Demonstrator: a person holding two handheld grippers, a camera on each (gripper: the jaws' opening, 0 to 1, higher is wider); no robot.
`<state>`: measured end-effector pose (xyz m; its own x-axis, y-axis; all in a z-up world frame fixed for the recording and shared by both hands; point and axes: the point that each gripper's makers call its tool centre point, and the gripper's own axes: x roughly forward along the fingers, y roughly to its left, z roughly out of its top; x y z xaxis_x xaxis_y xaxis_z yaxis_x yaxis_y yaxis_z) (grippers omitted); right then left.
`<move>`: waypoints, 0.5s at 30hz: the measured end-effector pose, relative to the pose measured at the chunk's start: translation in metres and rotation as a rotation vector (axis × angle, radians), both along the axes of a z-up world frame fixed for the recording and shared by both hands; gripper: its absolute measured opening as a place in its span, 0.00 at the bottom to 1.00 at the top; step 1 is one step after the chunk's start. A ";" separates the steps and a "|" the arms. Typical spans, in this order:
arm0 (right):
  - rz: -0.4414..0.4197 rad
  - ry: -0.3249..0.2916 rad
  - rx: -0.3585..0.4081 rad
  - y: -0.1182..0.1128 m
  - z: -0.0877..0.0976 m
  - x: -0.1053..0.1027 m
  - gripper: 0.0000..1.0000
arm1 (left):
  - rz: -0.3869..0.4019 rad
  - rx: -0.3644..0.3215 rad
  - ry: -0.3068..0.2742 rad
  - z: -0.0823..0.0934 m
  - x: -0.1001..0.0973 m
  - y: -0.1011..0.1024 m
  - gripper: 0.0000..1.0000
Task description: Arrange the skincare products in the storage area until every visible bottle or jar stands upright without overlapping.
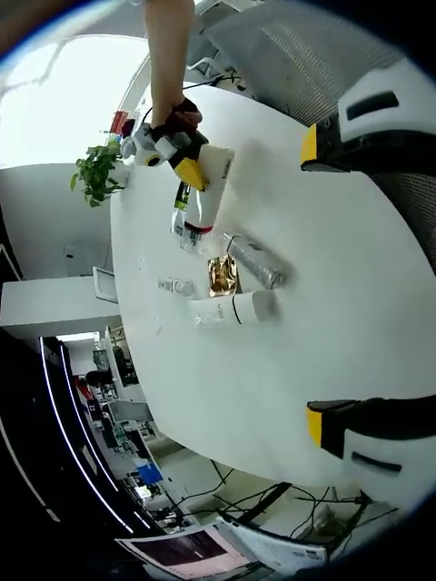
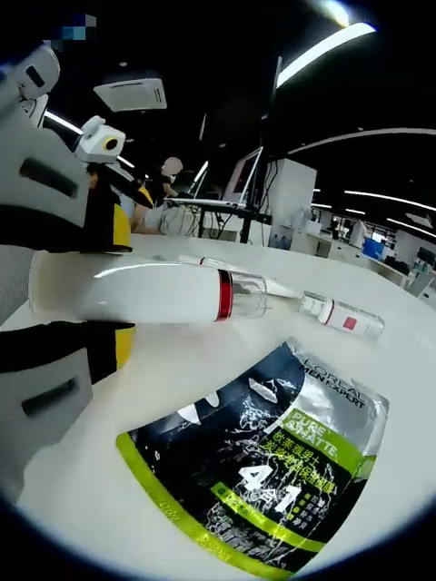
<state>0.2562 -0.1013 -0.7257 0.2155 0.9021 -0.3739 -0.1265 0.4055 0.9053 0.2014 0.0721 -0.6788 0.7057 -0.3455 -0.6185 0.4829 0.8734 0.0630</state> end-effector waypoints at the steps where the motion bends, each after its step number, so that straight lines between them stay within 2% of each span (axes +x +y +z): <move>1: -0.004 -0.003 0.005 0.000 0.001 0.000 0.27 | -0.006 -0.006 -0.001 0.003 0.000 -0.002 0.99; 3: -0.004 -0.012 0.016 0.001 0.004 -0.003 0.27 | -0.022 -0.064 -0.010 0.008 0.005 -0.012 0.98; 5: -0.004 -0.019 0.032 0.003 0.007 -0.005 0.27 | -0.042 -0.108 0.014 0.007 0.006 -0.018 0.95; 6: -0.003 -0.020 0.035 0.003 0.008 -0.006 0.27 | -0.050 -0.110 0.029 0.006 0.005 -0.020 0.95; 9: 0.003 -0.034 0.049 0.005 0.012 -0.010 0.27 | -0.112 -0.088 0.014 0.011 0.004 -0.032 0.92; 11: 0.007 -0.043 0.065 0.007 0.015 -0.013 0.27 | -0.140 -0.106 -0.002 0.017 0.008 -0.039 0.89; 13: 0.007 -0.050 0.078 0.007 0.018 -0.015 0.27 | -0.146 -0.153 0.001 0.020 0.012 -0.047 0.87; 15: 0.003 -0.069 0.082 0.008 0.021 -0.016 0.28 | -0.167 -0.239 0.009 0.024 0.015 -0.057 0.83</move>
